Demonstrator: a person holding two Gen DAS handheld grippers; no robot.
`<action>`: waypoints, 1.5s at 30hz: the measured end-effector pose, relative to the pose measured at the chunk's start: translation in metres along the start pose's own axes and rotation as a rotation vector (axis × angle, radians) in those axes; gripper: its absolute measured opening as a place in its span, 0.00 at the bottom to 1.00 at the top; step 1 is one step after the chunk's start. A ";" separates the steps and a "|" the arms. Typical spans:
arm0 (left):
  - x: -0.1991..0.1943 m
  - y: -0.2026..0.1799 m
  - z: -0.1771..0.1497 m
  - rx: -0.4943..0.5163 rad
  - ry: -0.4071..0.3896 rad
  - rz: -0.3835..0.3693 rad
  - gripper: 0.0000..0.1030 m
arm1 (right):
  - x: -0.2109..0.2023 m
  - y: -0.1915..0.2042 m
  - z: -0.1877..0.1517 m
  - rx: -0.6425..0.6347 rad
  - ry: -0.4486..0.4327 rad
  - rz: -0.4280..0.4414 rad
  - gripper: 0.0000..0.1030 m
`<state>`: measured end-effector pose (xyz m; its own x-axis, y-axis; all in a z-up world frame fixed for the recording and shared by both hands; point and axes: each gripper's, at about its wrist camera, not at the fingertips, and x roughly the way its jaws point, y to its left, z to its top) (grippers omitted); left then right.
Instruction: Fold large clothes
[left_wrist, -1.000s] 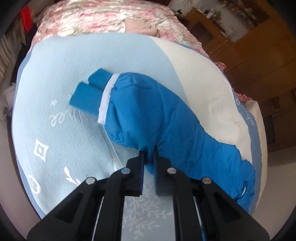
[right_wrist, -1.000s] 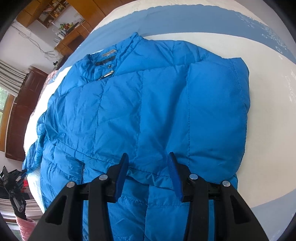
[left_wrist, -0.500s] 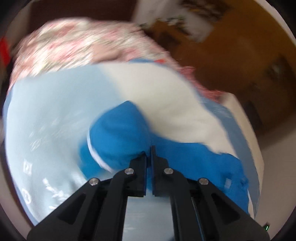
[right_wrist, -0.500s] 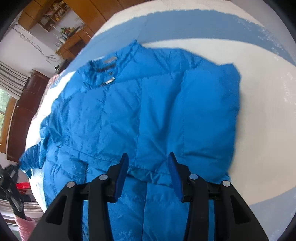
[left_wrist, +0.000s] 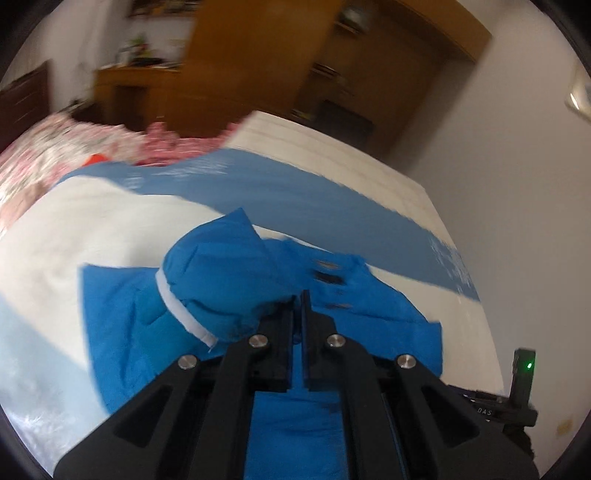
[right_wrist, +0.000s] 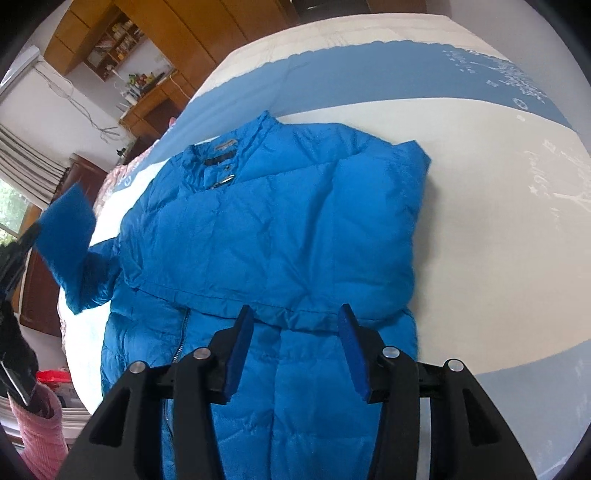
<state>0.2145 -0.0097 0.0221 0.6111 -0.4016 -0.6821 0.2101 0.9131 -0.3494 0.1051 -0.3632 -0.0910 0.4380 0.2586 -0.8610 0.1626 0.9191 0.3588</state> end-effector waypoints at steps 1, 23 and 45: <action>0.011 -0.014 -0.007 0.019 0.027 -0.028 0.01 | -0.002 -0.003 -0.002 0.005 -0.002 -0.001 0.46; 0.057 -0.006 -0.063 0.084 0.273 -0.124 0.33 | 0.023 0.036 0.033 -0.050 0.059 0.082 0.53; 0.106 0.075 -0.050 -0.012 0.331 0.137 0.31 | 0.083 0.090 0.065 -0.033 0.138 0.176 0.20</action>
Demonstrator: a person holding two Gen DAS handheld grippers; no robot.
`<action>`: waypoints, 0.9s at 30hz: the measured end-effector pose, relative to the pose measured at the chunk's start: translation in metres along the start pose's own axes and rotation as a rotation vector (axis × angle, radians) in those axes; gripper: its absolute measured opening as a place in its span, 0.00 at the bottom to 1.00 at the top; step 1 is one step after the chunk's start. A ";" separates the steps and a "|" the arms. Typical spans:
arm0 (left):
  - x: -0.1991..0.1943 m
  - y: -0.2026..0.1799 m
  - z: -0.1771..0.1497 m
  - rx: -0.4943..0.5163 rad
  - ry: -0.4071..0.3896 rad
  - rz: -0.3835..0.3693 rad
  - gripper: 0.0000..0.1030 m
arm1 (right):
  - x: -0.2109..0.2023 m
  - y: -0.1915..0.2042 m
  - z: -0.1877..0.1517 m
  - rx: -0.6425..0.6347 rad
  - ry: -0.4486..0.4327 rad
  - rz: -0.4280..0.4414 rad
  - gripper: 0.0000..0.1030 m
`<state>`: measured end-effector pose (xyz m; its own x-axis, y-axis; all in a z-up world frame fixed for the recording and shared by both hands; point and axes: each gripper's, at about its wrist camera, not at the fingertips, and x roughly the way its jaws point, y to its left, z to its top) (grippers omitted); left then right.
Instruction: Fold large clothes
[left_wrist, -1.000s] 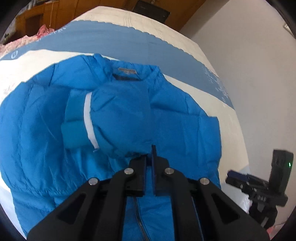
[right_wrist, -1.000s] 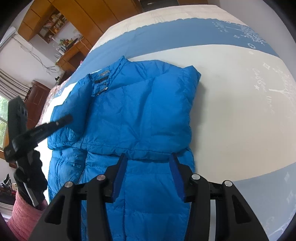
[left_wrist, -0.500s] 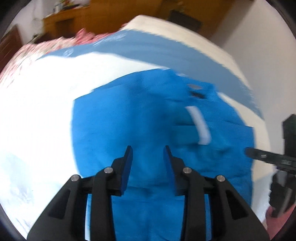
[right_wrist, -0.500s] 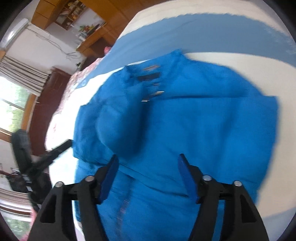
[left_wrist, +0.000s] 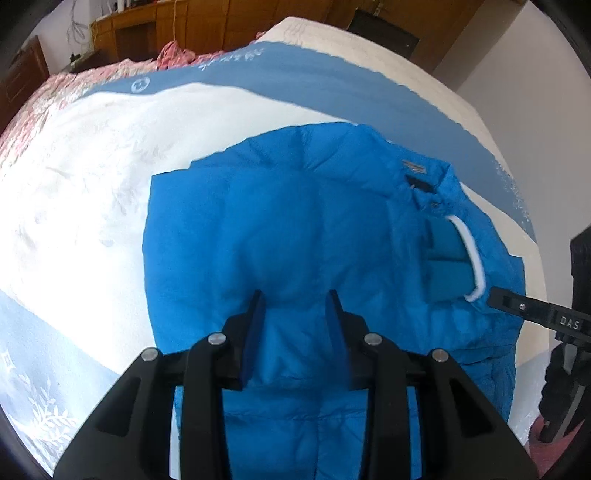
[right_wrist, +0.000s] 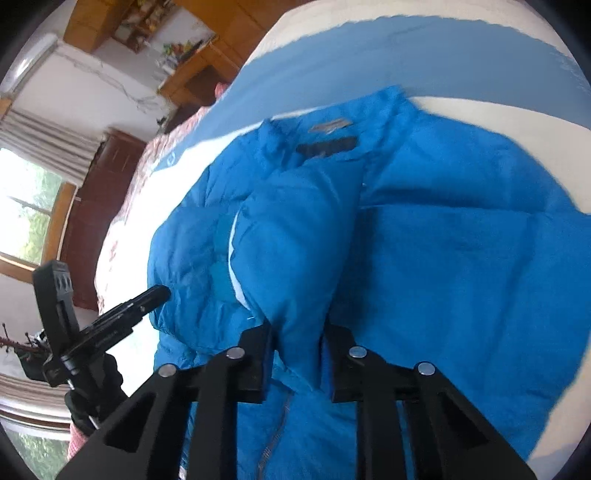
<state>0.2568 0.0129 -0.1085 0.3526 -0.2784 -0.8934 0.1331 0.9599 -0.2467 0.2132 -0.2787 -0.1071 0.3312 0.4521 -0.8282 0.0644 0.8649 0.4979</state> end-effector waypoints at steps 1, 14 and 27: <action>0.001 -0.001 0.000 0.003 0.005 -0.007 0.31 | -0.002 -0.006 -0.002 0.017 0.002 -0.005 0.20; 0.012 -0.012 0.001 0.030 0.031 0.034 0.35 | -0.033 0.012 -0.023 -0.136 -0.074 -0.215 0.51; 0.035 -0.014 0.010 0.011 0.089 0.096 0.38 | 0.043 0.044 -0.004 -0.292 0.019 -0.395 0.44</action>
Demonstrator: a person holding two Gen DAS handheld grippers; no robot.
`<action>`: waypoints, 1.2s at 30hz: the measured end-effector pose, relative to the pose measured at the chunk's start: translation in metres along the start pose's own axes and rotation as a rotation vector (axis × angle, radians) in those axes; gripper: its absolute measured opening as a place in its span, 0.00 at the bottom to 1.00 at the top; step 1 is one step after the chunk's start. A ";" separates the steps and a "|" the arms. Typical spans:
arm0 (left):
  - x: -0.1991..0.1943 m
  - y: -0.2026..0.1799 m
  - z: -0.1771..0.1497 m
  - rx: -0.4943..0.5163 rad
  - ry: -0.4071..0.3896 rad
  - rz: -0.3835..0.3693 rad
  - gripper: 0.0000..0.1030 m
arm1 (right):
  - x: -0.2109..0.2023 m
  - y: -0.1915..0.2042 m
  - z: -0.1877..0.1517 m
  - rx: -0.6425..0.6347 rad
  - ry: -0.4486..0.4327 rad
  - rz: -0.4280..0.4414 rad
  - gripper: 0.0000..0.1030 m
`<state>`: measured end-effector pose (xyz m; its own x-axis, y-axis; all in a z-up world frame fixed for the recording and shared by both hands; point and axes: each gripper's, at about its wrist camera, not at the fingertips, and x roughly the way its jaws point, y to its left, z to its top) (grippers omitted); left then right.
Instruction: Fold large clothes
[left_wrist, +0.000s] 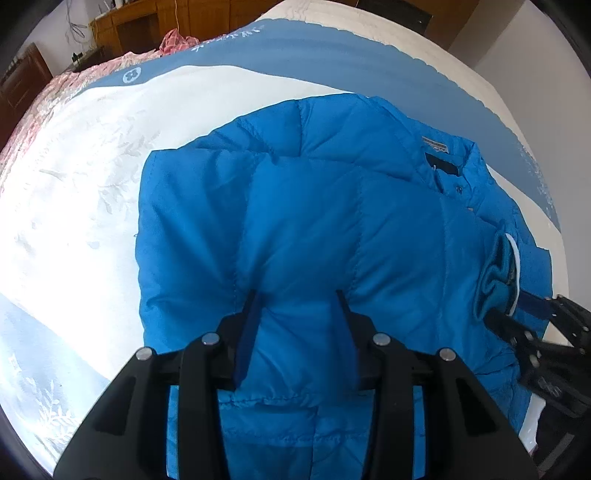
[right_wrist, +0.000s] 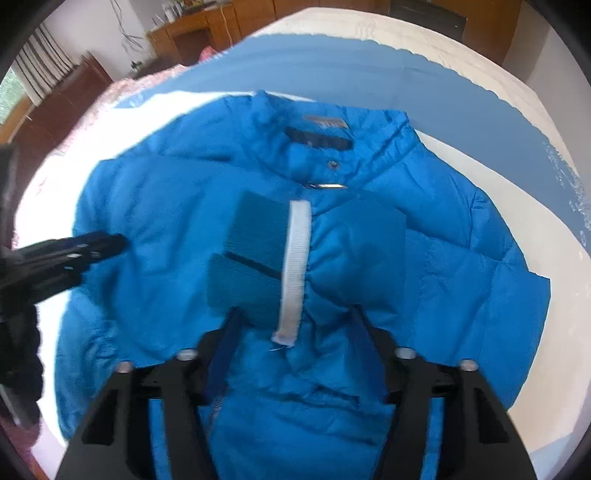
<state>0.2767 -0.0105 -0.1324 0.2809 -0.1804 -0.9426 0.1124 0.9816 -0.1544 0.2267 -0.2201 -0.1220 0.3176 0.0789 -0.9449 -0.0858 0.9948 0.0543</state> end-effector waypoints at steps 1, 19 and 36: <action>0.000 0.001 0.000 -0.002 0.002 -0.004 0.38 | -0.001 -0.008 -0.001 0.024 -0.007 0.026 0.40; -0.011 -0.011 -0.002 0.045 -0.013 -0.029 0.39 | -0.065 -0.182 -0.055 0.470 -0.141 0.341 0.61; 0.008 -0.030 -0.001 0.106 0.013 -0.041 0.41 | -0.015 -0.181 -0.064 0.461 -0.023 0.260 0.16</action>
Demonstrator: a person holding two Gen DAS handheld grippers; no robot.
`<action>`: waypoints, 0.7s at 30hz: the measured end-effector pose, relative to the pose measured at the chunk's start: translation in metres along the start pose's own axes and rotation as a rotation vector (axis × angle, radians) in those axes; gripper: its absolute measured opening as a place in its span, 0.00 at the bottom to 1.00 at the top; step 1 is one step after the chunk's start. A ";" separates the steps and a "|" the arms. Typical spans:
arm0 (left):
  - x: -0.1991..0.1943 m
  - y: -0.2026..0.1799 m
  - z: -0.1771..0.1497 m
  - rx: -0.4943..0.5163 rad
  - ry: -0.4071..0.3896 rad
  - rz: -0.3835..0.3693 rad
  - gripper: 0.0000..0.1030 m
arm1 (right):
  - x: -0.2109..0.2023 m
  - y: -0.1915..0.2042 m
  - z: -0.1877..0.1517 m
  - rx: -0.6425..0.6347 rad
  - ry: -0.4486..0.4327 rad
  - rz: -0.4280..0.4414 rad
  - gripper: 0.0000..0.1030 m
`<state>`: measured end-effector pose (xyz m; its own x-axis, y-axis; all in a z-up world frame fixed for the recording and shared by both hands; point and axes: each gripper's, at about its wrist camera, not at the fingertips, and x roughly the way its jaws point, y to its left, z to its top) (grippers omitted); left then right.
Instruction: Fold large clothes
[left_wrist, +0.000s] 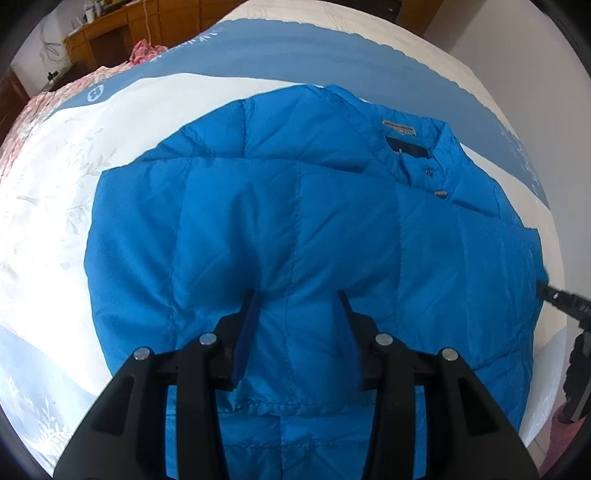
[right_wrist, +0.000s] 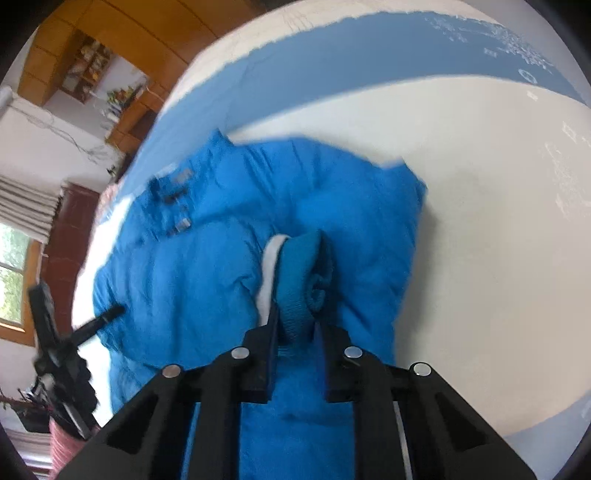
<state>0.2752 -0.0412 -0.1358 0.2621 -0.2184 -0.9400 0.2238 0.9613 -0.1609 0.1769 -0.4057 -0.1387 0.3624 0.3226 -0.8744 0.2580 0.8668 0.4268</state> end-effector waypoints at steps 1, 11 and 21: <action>0.001 -0.001 0.000 0.014 0.002 0.001 0.43 | 0.005 -0.007 -0.003 0.027 0.006 0.027 0.16; -0.023 -0.013 -0.012 -0.009 -0.026 0.001 0.47 | -0.047 0.020 -0.020 -0.049 -0.172 -0.106 0.32; 0.005 -0.028 -0.025 0.045 0.017 0.067 0.49 | 0.008 0.037 -0.023 -0.094 -0.045 -0.106 0.32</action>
<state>0.2467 -0.0651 -0.1431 0.2617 -0.1504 -0.9534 0.2481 0.9651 -0.0841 0.1690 -0.3625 -0.1358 0.3775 0.2117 -0.9015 0.2128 0.9276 0.3070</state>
